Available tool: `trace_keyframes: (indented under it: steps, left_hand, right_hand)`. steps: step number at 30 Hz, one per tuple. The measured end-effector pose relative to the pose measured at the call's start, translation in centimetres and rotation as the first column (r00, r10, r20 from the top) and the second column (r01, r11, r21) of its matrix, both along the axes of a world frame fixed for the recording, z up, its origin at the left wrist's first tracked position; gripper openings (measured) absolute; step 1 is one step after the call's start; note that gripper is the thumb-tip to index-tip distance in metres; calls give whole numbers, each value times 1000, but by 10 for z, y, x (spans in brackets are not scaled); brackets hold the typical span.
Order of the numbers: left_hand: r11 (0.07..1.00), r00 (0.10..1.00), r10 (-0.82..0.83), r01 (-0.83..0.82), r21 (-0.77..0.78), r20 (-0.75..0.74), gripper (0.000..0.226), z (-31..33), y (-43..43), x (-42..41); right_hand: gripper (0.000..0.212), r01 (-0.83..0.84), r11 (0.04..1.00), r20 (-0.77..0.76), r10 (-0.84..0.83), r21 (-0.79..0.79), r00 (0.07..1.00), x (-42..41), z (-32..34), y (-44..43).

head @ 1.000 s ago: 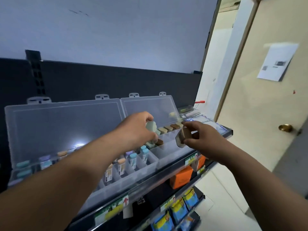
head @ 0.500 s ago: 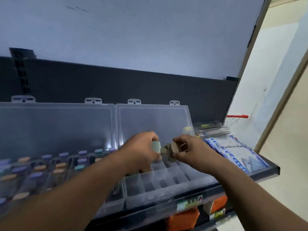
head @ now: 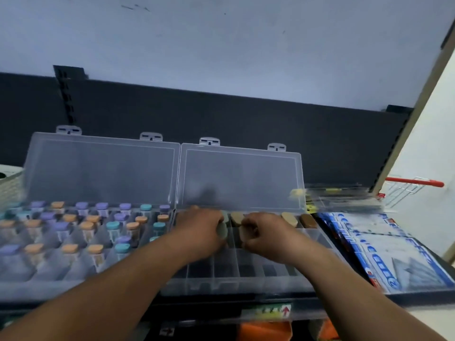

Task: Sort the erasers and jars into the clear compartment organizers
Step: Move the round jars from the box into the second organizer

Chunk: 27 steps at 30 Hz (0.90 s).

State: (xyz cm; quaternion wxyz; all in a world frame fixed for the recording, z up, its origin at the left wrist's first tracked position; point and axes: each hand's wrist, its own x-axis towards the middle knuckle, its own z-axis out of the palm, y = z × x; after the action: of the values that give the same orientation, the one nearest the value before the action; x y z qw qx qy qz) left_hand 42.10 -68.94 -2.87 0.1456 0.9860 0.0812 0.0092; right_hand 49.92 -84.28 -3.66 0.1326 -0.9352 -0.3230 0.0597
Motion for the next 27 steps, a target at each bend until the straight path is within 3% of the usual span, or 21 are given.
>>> trace_keyframes:
  steps: [4, 8, 13, 18, 27]
  left_hand:
    - [1000, 1000, -8, 8, 24, -6, 27, -4, 0, 2]
    - [999, 997, -8, 5, 32, 73, 29, -4, 7, -7]
    - [993, 971, 20, -48, 111, 237, 43, 7, 43, -44]
    - [953, 922, 111, -205, 224, 371, 63, 18, 105, -114]
    - [854, 887, 329, -426, 298, 324, 79, 29, 249, -290]
  right_hand:
    - [28, -4, 995, -7, 4, -103, 1000, -3, 7, 4]
    - [40, 12, 999, -9, -13, -47, 1000, -14, 18, 9]
    - [42, -78, 997, 133, 77, 4, 988, -44, 35, 40]
    - [62, -183, 982, 269, 188, -43, 945, -91, 39, 114]
    - [69, -368, 928, 315, 369, -67, 874, -230, 48, 273]
